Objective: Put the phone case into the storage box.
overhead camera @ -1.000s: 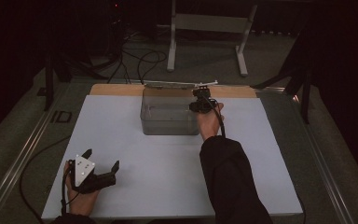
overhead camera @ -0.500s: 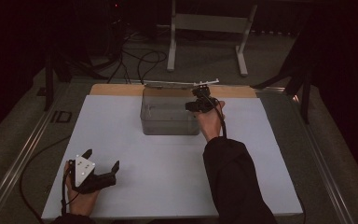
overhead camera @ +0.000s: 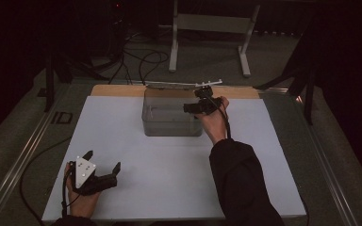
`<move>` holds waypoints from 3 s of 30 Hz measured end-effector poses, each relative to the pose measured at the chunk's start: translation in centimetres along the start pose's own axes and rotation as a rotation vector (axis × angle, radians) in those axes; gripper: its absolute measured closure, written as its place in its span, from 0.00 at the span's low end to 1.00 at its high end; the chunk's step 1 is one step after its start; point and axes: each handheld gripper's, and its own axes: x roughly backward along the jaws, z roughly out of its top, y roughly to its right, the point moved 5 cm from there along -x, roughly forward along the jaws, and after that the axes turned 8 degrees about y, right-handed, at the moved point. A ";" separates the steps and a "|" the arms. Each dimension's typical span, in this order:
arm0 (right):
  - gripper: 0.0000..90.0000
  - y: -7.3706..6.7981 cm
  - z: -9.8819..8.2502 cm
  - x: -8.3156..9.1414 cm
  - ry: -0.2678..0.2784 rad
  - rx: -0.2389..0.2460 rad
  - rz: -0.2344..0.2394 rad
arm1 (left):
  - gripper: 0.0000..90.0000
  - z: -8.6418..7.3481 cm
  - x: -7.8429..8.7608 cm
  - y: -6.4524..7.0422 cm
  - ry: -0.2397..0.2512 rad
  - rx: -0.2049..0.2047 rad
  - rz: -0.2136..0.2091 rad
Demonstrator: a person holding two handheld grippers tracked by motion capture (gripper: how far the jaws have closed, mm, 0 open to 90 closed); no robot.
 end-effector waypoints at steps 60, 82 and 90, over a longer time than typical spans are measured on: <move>0.09 2.8 -9.6 12.9 0.290 0.185 0.110 | 0.00 0.7 0.1 -0.9 0.009 0.032 -0.015; 0.09 5.5 -16.0 15.5 0.397 0.092 0.120 | 0.00 0.8 -0.1 -0.9 0.004 0.025 -0.047; 0.09 5.4 -17.3 16.0 0.455 0.079 0.153 | 0.00 0.8 0.2 -0.9 0.023 0.020 -0.051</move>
